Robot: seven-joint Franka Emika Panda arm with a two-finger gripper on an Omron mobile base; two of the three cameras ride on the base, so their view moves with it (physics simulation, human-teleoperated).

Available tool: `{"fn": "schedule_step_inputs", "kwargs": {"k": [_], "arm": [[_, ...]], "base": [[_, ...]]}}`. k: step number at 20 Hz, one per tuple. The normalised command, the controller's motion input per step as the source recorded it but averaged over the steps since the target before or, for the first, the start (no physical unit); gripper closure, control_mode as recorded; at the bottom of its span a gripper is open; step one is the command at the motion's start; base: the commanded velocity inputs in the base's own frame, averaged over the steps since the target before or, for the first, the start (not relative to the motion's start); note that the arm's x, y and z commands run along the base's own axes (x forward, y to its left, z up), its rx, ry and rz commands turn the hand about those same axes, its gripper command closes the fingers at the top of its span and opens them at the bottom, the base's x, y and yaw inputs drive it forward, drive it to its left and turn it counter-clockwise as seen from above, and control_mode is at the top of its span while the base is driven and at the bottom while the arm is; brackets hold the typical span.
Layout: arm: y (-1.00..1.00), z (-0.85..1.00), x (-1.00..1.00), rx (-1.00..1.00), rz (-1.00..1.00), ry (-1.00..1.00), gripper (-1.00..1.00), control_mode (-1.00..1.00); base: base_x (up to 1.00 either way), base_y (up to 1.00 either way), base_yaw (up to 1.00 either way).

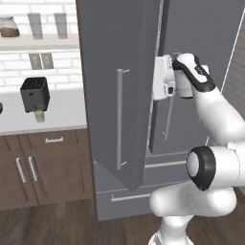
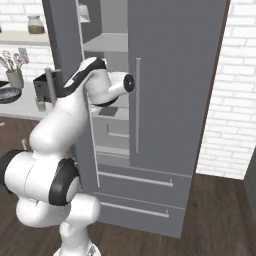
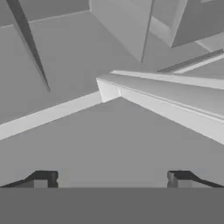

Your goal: Grab a lemon wedge from the fridge and one ice cube from the ice bowl, and put them in the glass of lemonade.

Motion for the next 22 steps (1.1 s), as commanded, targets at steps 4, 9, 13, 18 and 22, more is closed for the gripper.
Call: {"fn": "schedule_step_inputs", "kwargs": {"k": [4, 9, 13, 18, 22], "arm": [[1.00, 0.00, -0.89, 0.00, 0.26, 0.00, -1.00, -1.00], [1.00, 0.00, -1.00, 0.00, 0.27, 0.00, -1.00, -1.00], [1.00, 0.11, -0.61, 0.00, 0.23, -0.01, -1.00, -1.00], [0.10, 0.82, -0.84, 0.00, 0.06, -0.20, -1.00, -1.00], [-0.92, 0.70, -0.63, 0.00, 0.03, -0.31, -1.00, -1.00]], "base": [[0.00, 0.00, 0.00], [0.00, 0.00, 0.00], [0.00, 0.00, 0.00], [0.00, 0.00, 0.00], [0.00, 0.00, 0.00]]}}
